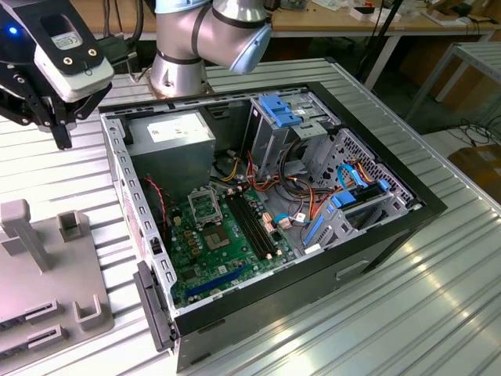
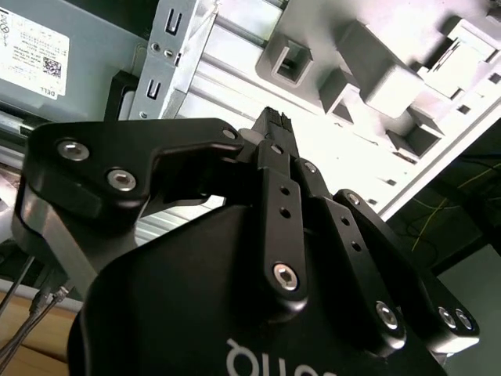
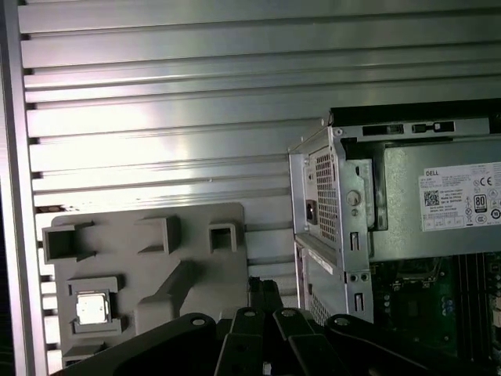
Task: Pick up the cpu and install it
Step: 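Reach for the cpu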
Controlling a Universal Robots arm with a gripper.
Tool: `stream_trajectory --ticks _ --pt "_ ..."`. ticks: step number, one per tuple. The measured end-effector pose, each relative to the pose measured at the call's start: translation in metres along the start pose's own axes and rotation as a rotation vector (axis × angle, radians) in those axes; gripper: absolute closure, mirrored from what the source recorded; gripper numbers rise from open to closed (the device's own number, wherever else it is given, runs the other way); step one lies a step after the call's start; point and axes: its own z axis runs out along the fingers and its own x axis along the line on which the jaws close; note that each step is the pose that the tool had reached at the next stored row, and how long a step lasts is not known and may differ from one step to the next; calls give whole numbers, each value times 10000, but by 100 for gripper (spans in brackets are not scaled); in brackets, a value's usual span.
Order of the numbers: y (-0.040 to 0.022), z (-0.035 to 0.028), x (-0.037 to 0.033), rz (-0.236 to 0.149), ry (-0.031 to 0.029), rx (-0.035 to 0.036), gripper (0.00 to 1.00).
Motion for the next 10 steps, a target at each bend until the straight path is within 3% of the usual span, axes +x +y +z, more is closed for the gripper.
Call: stream_trajectory --ticks 1,3,5,10 --pt "-12 -3 167 0 0 0 89" --pt "-24 -6 325 1 0 0 89" --pt "-30 -7 398 0 0 0 89" --pt "-33 -8 446 1 0 0 89"
